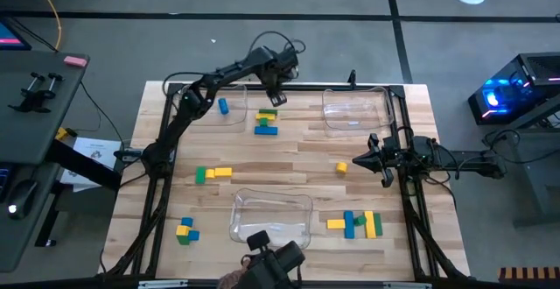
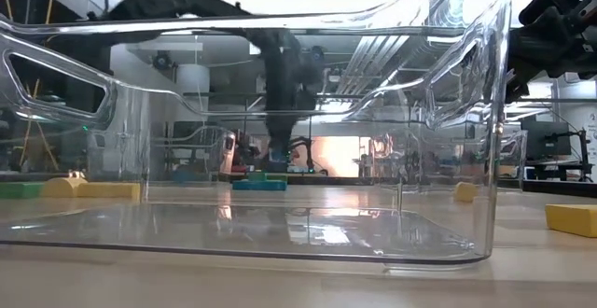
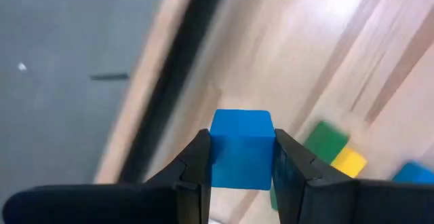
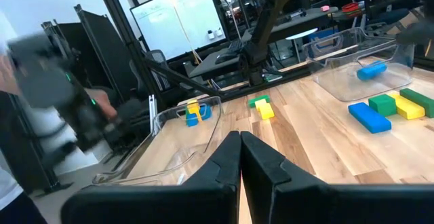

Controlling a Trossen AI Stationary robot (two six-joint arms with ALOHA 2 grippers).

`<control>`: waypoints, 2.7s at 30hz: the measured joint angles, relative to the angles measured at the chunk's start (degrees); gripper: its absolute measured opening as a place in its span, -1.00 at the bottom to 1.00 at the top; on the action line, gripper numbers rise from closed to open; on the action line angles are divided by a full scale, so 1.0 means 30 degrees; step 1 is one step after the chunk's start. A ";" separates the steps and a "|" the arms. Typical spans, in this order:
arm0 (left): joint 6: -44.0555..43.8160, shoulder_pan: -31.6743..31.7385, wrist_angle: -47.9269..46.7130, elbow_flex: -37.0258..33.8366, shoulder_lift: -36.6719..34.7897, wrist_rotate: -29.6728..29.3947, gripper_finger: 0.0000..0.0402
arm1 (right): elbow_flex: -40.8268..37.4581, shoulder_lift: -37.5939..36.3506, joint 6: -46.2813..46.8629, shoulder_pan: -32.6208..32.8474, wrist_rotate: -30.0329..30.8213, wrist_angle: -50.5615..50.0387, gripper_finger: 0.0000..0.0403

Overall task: Sort blocks
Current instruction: Put the blue block into the left transparent bin

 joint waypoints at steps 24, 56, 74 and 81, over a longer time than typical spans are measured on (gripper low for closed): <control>-0.6148 -0.0597 0.4317 -1.5990 -1.4641 0.0456 -0.61 | 0.0003 -0.0004 0.0001 0.0000 0.0007 0.0002 -0.98; -1.3490 -0.8018 0.6743 -2.4623 -2.6687 0.9298 0.21 | 0.0005 -0.0004 -0.0003 0.0000 0.0003 0.0007 -0.98; -1.5411 -2.7807 0.5200 -2.4631 -1.8275 0.4324 0.21 | 0.0000 -0.0004 0.0004 0.0001 0.0006 0.0006 -0.98; -1.5573 -2.8111 0.7909 -2.4631 -1.6493 0.5286 0.21 | 0.0004 -0.0004 0.0001 0.0007 0.0007 0.0004 -0.98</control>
